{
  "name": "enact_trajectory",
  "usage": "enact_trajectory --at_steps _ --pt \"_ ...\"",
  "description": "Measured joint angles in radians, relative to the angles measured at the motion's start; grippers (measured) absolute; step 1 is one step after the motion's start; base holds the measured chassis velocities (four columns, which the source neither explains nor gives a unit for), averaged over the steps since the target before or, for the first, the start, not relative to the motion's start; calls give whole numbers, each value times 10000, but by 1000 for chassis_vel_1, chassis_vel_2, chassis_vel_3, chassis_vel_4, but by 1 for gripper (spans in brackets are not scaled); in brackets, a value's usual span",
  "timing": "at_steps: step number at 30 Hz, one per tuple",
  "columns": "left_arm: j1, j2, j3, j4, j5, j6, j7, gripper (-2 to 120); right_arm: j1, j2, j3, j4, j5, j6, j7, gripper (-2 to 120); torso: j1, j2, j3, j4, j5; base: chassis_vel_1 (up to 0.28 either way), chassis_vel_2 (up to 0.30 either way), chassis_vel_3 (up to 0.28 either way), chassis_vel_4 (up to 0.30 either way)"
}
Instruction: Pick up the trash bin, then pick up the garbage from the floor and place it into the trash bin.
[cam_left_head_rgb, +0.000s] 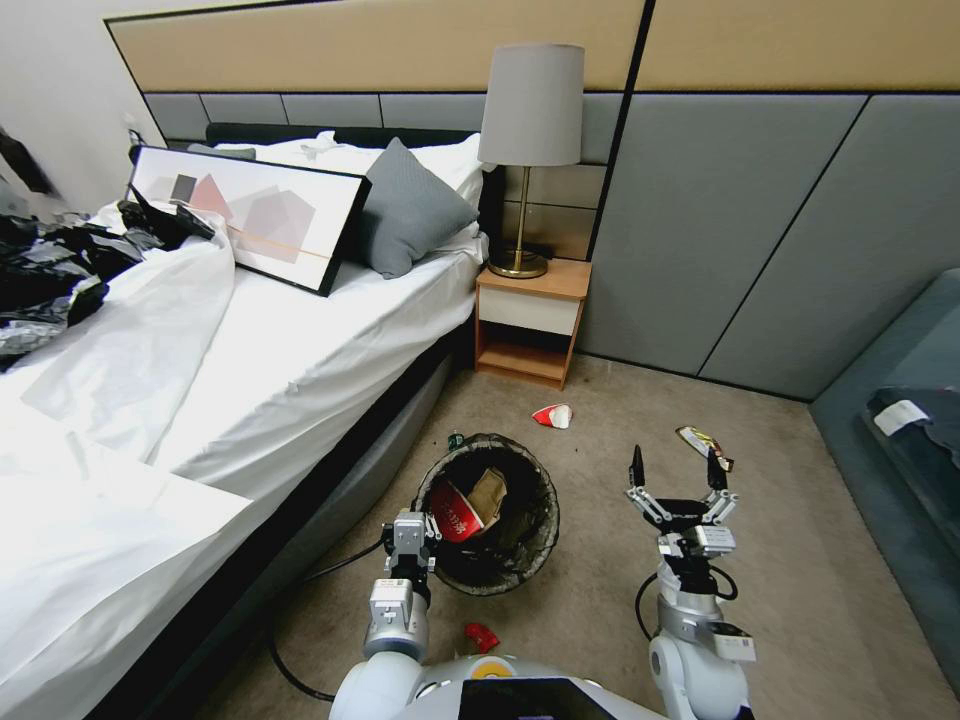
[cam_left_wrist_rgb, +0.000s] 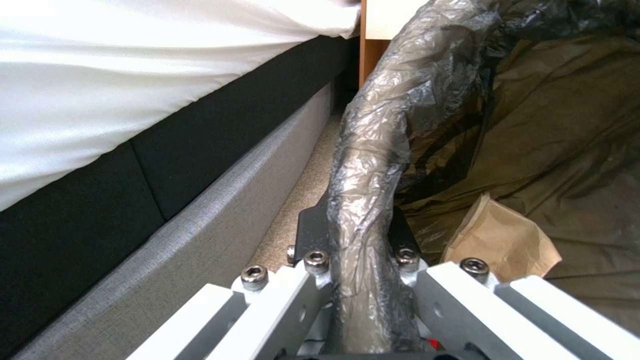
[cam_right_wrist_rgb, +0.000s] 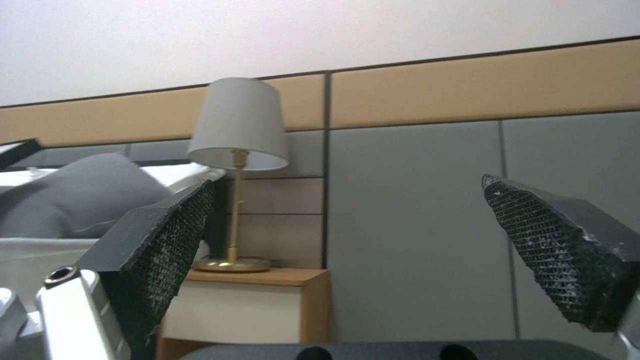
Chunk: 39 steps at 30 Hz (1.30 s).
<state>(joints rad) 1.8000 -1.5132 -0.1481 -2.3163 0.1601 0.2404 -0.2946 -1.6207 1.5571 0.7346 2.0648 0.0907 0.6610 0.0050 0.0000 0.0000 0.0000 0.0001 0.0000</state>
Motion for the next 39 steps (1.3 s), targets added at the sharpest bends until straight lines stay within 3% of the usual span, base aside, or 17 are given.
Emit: enact_trajectory --at_steps 9,15,22,28,39 --pt "4 0 0 30 31 -7 4 0 413 -194 381 -420 -14 -1013 421 100 0 0 0 -2 0 0 0 0 0" --pt "4 -4 -1 46 49 -14 10 0 1211 -630 747 -2236 83 -2932 1297 100 0 0 1 -1 1 0 0 0 0" --pt "8 -4 0 48 55 -16 11 0 1539 -870 926 -3400 101 -3230 1285 100 0 0 0 0 2 0 0 0 0" --pt "-9 56 1 98 63 -18 37 0 1694 -1363 924 -4580 271 -4421 1183 100 0 0 0 -2 0 0 0 0 0" --pt "-239 468 19 122 -95 34 274 0 2244 -1752 741 -6494 393 -4656 866 100 0 0 1 -2 0 0 0 0 0"
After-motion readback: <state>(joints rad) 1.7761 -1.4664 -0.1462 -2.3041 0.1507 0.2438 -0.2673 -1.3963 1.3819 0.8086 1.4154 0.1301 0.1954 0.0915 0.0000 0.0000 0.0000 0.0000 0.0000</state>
